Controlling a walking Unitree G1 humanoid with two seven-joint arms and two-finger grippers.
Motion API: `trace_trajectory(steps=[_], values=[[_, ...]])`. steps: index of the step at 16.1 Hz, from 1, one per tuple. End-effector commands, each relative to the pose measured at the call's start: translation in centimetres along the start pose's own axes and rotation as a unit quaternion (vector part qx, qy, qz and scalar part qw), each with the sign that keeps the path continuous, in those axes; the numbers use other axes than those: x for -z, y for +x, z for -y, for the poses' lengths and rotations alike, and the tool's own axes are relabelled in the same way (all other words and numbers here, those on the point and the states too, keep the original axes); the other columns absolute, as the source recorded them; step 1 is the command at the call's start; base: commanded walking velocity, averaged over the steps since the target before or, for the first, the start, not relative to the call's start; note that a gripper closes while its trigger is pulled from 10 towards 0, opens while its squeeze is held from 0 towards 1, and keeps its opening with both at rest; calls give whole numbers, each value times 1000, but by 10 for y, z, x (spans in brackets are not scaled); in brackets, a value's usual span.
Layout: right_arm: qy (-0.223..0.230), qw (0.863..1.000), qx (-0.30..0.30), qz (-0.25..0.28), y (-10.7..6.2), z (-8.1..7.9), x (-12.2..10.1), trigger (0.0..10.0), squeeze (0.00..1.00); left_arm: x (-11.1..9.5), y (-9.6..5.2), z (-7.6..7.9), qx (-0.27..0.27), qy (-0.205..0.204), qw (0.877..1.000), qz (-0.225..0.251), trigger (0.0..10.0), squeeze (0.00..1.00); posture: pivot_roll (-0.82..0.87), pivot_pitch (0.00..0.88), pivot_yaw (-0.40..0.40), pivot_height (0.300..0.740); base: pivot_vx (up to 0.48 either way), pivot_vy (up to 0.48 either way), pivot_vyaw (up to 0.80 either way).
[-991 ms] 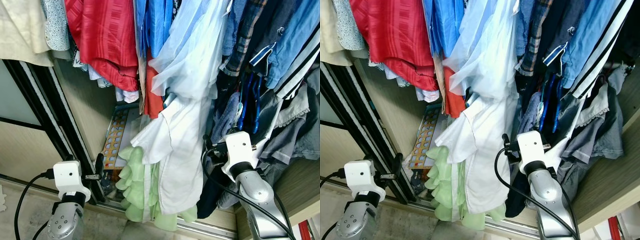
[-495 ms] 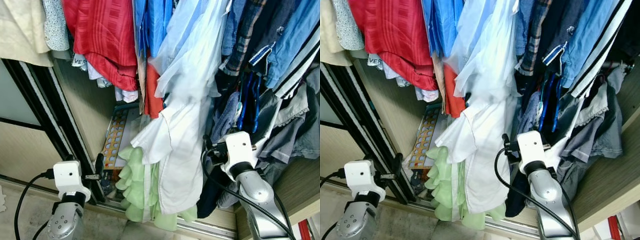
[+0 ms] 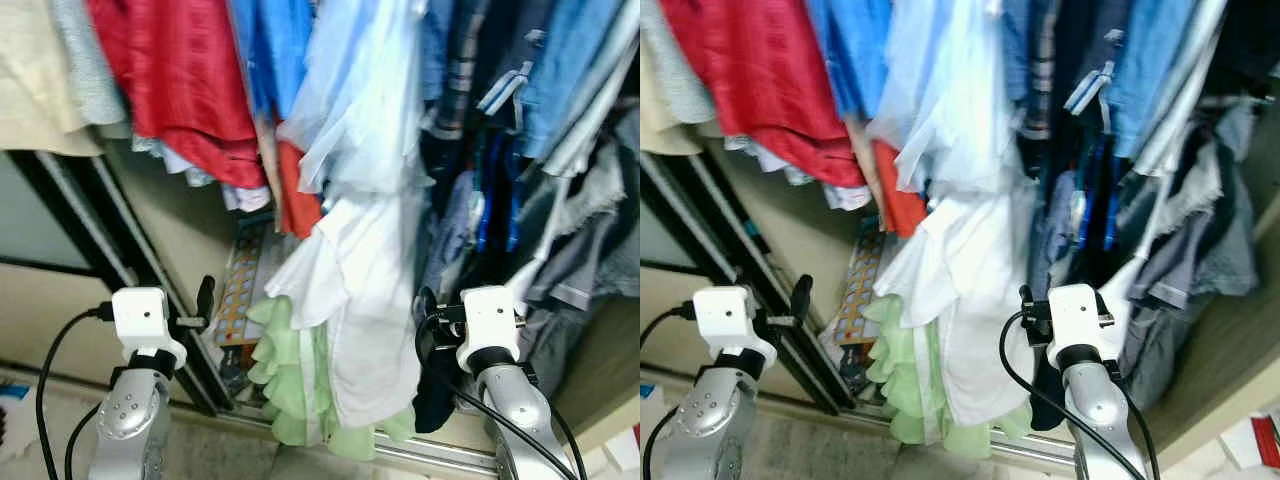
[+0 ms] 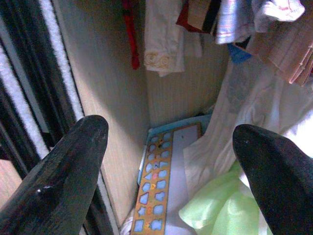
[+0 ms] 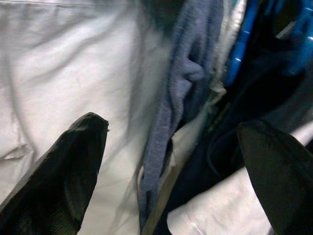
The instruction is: Clean up the room
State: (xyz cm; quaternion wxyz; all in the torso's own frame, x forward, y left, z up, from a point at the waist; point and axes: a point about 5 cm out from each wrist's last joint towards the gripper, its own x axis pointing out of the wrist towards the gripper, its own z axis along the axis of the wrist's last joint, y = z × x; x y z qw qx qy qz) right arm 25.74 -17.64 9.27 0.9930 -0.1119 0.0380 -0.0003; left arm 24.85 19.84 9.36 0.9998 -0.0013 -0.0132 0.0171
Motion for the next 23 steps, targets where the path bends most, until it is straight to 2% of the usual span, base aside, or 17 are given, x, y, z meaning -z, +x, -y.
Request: trace_trajectory(steps=[1,3,8,9,11,12,16,17,20,23], values=[[6,1000,0,13,1,-3,-5,10000,0,0,1,-5,2,7,1000,-5,10000,0,-244,0,116,740,0,0,0],[3,1000,2,13,1,-1,-4,10000,0,3,1,-8,-2,8,1000,-13,10000,0,-243,0,116,740,0,0,0],[-32,998,-40,22,8,5,-11,10000,0,17,-12,-5,-30,-7,999,-27,10000,0,-223,0,28,740,0,0,0],[-52,997,-55,30,18,8,-18,10000,0,21,-12,-1,-36,-15,999,-29,10000,0,-229,0,-12,740,0,0,0],[-72,993,-81,50,29,7,-33,10000,0,23,-10,4,-29,-15,999,-28,10000,0,-236,0,-18,740,0,0,0],[-72,993,-84,52,30,6,-35,10000,0,22,-9,4,-28,-14,999,-27,10000,0,-235,0,-17,740,0,0,0],[-68,984,-157,50,32,-16,-31,10000,0,21,-8,0,-19,-6,999,-30,10000,0,-226,0,71,740,0,0,0],[-47,985,-160,37,32,-17,-28,10000,0,22,-7,-1,-19,-4,999,-32,10000,0,-232,0,90,740,0,0,0],[-41,986,-159,41,31,-16,-32,10000,0,22,-6,-2,-12,0,999,-37,10000,0,-250,0,124,740,0,0,0],[-21,987,-152,48,31,-20,-36,10000,0,15,0,-1,-10,3,1000,-22,10000,0,-238,0,109,740,0,0,800]])
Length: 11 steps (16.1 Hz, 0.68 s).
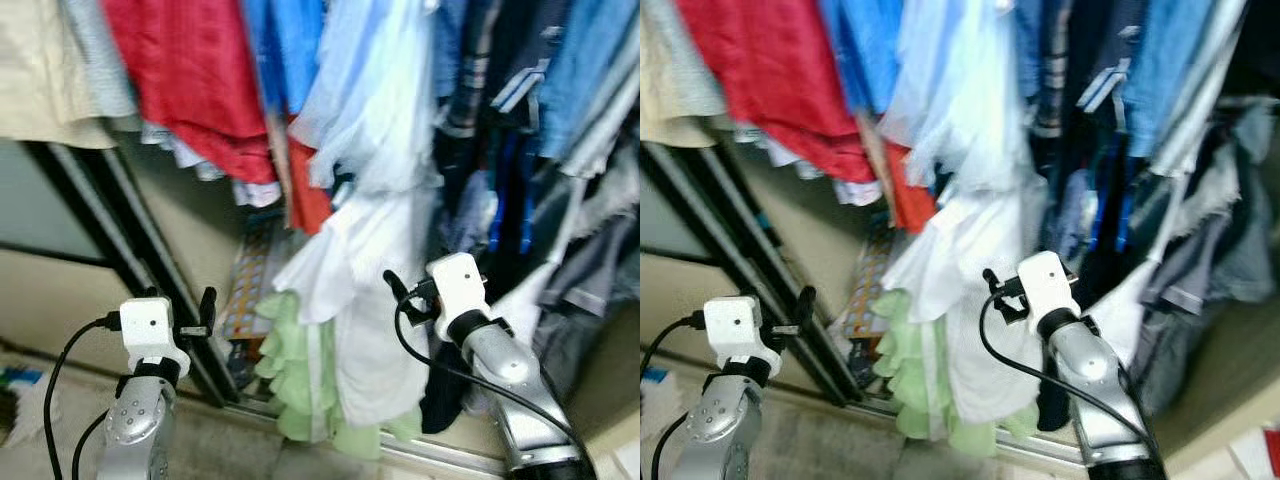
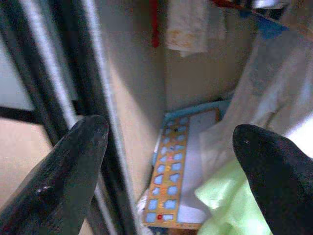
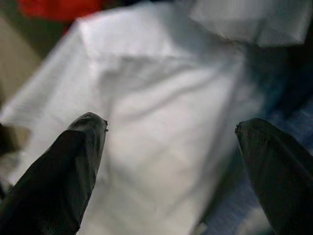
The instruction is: Clean up the room
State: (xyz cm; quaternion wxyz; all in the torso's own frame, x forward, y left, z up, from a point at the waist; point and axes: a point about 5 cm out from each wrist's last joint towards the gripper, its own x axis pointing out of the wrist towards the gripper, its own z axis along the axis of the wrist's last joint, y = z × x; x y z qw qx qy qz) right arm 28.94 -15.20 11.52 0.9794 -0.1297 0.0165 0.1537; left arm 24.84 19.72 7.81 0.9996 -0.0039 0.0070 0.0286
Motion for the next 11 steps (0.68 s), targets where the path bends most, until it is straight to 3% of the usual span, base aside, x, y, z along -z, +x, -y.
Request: trace_trajectory(steps=[1,4,8,11], values=[[9,1000,4,7,-1,-6,-3,10000,0,-3,1,-4,-3,5,1000,4,10000,0,-221,0,98,740,0,0,800],[1,999,36,16,-9,-13,1,10000,0,-2,-6,-10,-30,1,1000,7,10000,0,-203,0,71,740,0,0,800],[9,998,56,7,-12,-12,7,10000,0,4,-10,0,-20,-6,1000,-4,10000,0,-217,0,75,740,0,0,750],[22,997,68,1,-15,-9,11,10000,0,2,-8,1,-26,-13,1000,0,10000,0,-209,0,59,740,0,0,0]])
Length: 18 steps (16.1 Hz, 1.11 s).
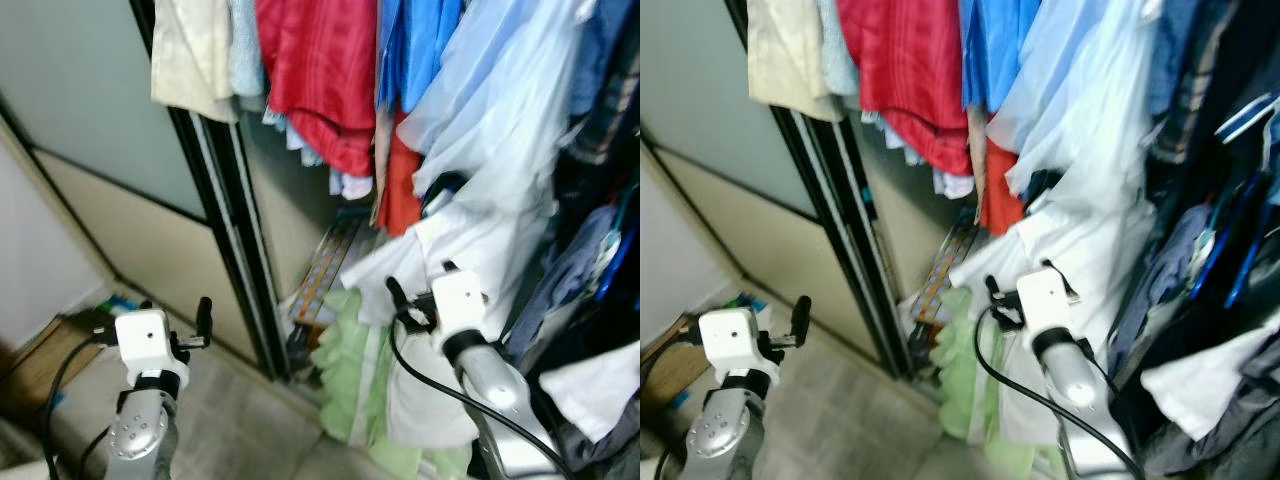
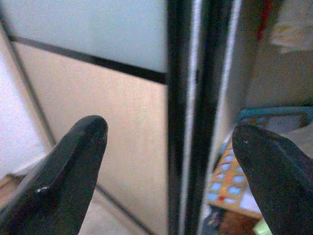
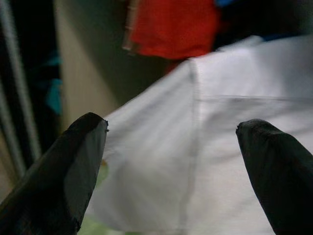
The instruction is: Clean up the room
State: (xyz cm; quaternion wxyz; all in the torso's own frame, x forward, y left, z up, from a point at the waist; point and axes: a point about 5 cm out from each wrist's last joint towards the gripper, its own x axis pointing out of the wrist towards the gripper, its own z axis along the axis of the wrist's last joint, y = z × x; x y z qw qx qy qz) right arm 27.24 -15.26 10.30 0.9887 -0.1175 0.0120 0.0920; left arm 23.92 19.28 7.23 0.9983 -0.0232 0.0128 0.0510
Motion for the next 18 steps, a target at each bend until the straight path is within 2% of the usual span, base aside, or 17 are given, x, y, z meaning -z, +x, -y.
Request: trace_trajectory(steps=[1,5,7,10,13,15,18], values=[[2,1000,-1,-2,2,1,0,10000,0,-6,1,-2,-15,-1,1000,15,10000,0,-183,0,15,740,0,0,0],[-41,997,-58,4,15,-4,-5,10000,0,-1,-9,-6,-57,0,998,20,10000,0,-153,0,-89,740,0,0,0],[-52,997,-63,10,24,-3,-11,10000,0,-2,-8,-6,-61,-1,998,24,10000,0,-153,0,-98,740,0,0,0],[-38,997,-59,20,26,-10,-10,10000,0,-5,-9,-8,-46,12,999,22,10000,0,-142,0,-33,740,0,0,0],[-28,998,-45,17,17,-14,-3,10000,0,-8,-8,-13,-44,19,999,24,10000,0,-151,0,4,740,0,0,800],[-33,998,-44,25,16,-14,-4,10000,0,-10,-3,-10,-31,22,999,24,10000,0,-178,0,32,740,0,0,800],[-38,998,-31,30,14,-7,-5,10000,0,-13,3,-8,-25,26,999,28,10000,0,-191,0,40,740,0,0,800]])
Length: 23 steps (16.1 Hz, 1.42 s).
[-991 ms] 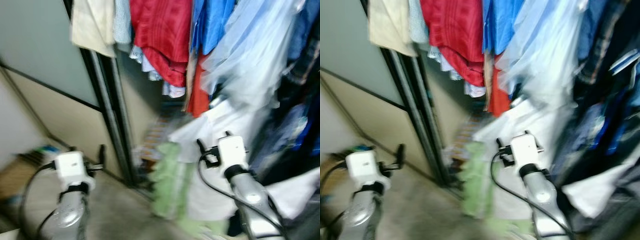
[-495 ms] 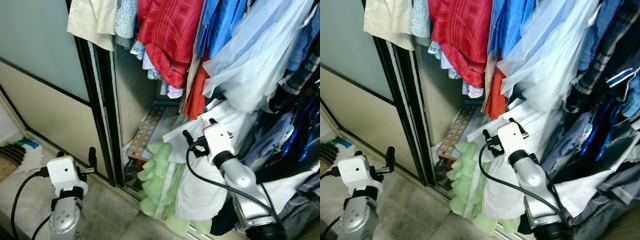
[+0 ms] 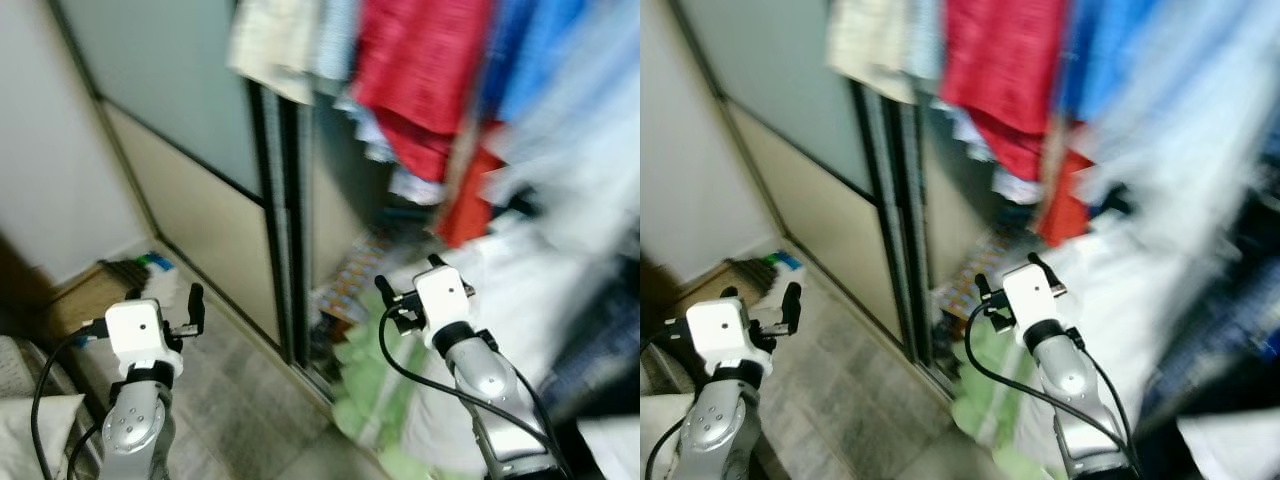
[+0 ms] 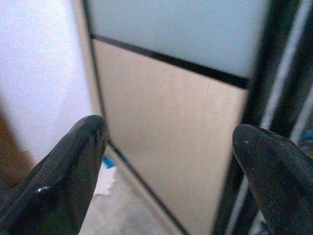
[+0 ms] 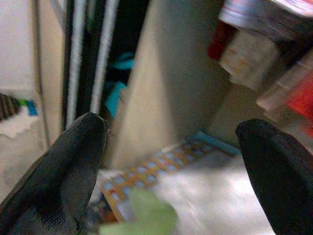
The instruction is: Clean up the room
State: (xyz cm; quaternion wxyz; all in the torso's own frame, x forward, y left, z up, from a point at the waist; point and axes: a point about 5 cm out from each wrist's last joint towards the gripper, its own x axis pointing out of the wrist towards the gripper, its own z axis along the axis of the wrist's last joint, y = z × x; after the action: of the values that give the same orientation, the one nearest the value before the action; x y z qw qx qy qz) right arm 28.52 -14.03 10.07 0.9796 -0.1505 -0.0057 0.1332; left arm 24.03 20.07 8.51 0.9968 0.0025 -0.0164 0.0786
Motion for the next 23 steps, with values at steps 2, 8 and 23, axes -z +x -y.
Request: trace_trajectory(steps=[2,8,23], values=[[-2,1000,11,10,-1,4,-3,10000,0,2,0,1,4,4,1000,-7,10000,0,-187,0,41,740,0,0,800],[5,1000,19,16,5,4,-5,10000,0,2,1,1,5,6,1000,-9,10000,0,-177,0,48,740,0,0,117],[-16,1000,-11,22,9,6,-9,10000,0,4,-6,2,-17,-1,1000,-9,10000,0,-160,0,4,740,0,0,411]])
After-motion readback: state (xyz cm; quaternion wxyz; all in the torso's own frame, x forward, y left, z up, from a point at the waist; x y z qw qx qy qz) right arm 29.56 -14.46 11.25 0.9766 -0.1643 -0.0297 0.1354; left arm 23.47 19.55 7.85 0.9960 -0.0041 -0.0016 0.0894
